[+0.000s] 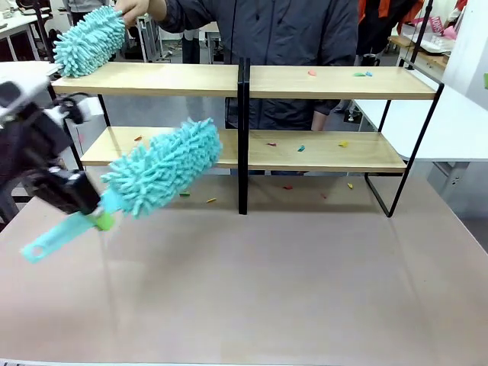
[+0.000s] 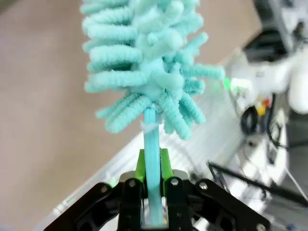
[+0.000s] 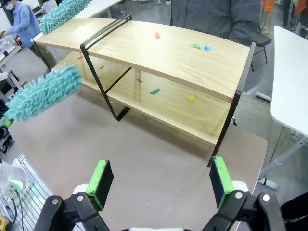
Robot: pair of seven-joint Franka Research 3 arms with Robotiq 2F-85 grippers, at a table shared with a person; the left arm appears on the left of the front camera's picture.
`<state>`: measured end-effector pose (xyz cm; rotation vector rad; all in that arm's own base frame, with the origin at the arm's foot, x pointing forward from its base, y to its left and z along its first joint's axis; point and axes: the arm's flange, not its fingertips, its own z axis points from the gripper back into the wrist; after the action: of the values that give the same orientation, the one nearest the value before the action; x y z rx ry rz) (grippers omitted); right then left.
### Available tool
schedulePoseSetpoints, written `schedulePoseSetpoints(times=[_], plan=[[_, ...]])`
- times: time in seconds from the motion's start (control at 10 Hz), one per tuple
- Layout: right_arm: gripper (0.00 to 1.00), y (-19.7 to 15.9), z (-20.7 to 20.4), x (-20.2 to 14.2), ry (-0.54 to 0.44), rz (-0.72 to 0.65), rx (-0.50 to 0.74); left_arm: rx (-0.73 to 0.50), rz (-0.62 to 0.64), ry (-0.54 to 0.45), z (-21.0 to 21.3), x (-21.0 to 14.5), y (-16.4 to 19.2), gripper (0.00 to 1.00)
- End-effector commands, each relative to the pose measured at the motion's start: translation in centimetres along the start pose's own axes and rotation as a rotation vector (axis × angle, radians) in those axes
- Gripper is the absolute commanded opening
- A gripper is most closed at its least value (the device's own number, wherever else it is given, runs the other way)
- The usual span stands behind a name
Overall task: Clean the shelves.
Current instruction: Clean a randomly selected level of the Shelf with the Duster.
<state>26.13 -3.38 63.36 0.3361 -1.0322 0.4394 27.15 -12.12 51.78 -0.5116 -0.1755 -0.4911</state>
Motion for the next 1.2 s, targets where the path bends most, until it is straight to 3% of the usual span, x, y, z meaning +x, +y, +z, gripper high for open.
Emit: schedulePoseSetpoints(times=[0.0,0.2,0.3,0.6,0.7,0.9,1.1], plan=[[1.00,0.0,-0.1,0.0,-0.003,-0.001,0.003,0.090,0.053,0.019,-5.5,2.9,-0.4,0.12],[1.00,0.0,-0.1,0.0,-0.003,-0.001,0.003,0.106,0.094,0.061,-8.1,7.0,0.2,0.12],[1.00,0.0,-0.1,0.0,-0.003,-0.001,0.003,0.088,0.023,0.006,-5.1,3.0,-0.7,0.12],[1.00,0.0,-0.1,0.0,-0.003,-0.001,0.003,0.088,0.023,0.006,-5.1,3.0,-0.7,0.12],[1.00,0.0,-0.1,0.0,-0.003,-0.001,0.003,0.085,0.016,0.014,-6.2,4.5,-0.5,0.12],[1.00,0.0,-0.1,0.0,-0.003,-0.001,0.003,0.144,0.065,-0.124,-4.5,5.6,-0.8,0.12],[1.00,0.0,-0.1,0.0,-0.003,-0.001,0.003,0.182,0.092,-0.140,-5.3,8.8,-1.0,0.12]])
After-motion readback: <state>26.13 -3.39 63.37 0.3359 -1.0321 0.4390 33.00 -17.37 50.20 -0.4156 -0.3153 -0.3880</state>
